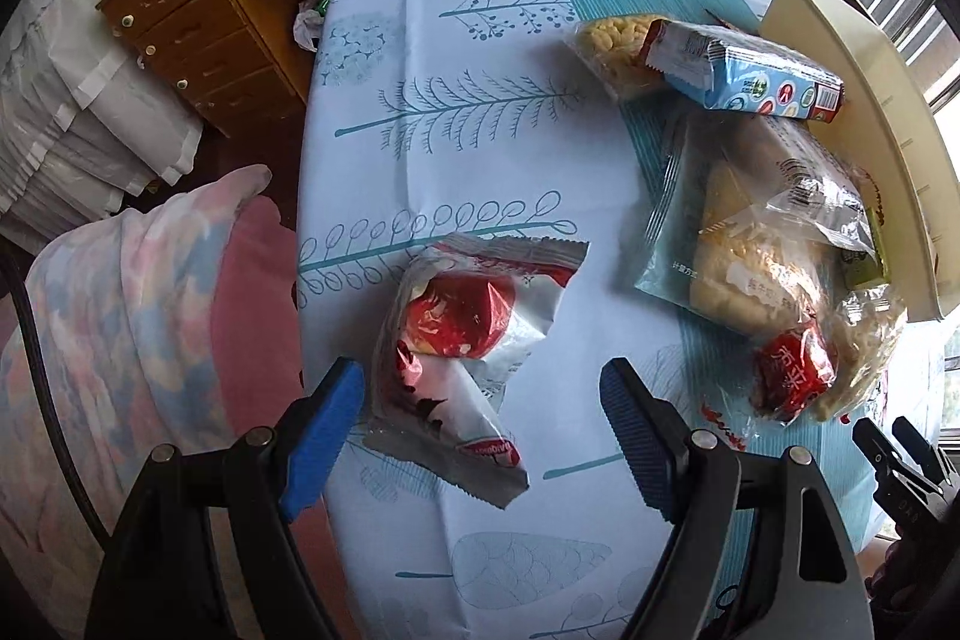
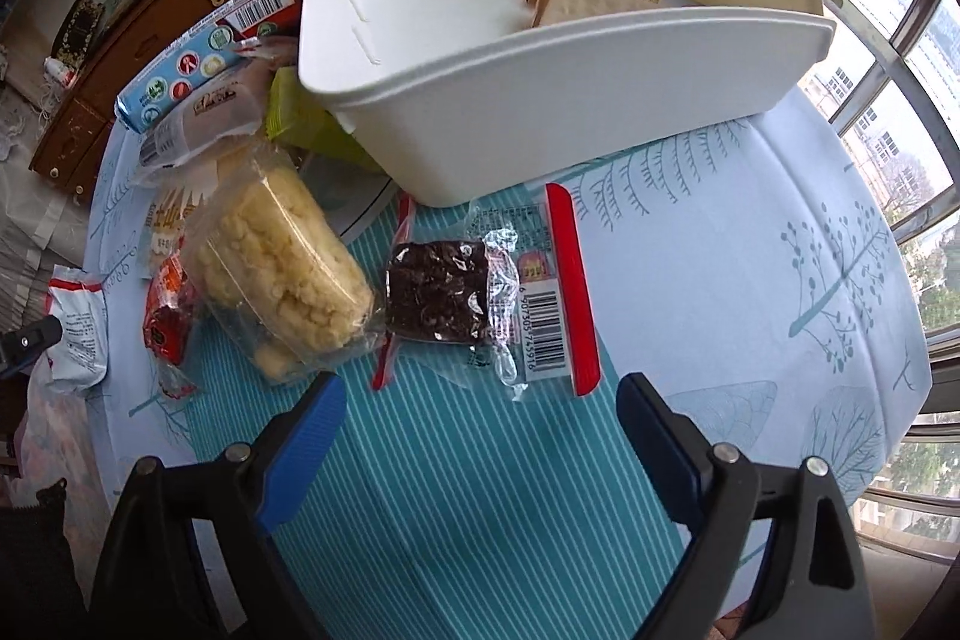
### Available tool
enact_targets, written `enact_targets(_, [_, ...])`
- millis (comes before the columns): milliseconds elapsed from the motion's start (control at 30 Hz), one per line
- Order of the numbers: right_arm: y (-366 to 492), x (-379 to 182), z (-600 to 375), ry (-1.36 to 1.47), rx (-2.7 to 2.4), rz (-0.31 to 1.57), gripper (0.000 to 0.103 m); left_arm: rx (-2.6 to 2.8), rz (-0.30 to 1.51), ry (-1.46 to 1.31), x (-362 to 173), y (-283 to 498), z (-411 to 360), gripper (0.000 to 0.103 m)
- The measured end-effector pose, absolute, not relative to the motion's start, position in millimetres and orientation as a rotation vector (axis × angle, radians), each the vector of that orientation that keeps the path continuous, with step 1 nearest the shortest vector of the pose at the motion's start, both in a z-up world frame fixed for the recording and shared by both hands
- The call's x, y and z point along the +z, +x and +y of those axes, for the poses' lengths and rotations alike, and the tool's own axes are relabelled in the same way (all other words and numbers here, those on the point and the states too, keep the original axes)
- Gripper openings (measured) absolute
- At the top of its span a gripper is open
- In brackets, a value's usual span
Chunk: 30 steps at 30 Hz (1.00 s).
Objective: Organize snacks
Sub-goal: 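Move the right gripper to the chocolate packet while the left approaches the red-white snack, then grasp the chocolate packet with the right gripper while the left grasps the red-white snack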
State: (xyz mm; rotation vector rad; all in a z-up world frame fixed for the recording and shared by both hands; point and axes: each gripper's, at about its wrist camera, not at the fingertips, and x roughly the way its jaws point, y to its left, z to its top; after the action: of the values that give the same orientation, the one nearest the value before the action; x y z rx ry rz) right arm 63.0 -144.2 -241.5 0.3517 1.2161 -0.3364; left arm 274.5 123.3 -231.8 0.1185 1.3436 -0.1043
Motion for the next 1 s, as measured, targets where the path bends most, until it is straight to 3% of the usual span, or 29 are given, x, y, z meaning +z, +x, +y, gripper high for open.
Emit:
enact_targets(467, [71,-267,-131,0.188,-0.356,1.179,0.089,-0.1,1.385,0.145,-272,301,129,0.08])
enact_targets(667, [75,-266,-138,0.17,-0.353,1.122,0.083,-0.099,1.404,0.142,-284,308,129,0.08])
enact_targets(767, [77,-265,-142,0.159,-0.345,1.099,0.077,-0.094,1.412,0.154,-289,309,131,0.073])
enact_targets(900, [82,-260,-134,0.14,-0.327,1.08,0.06,-0.104,1.397,0.149,-292,308,132,0.061])
enact_targets(1000, [87,-260,-126,0.134,-0.333,1.071,0.053,-0.107,1.394,0.13,-290,307,136,0.058])
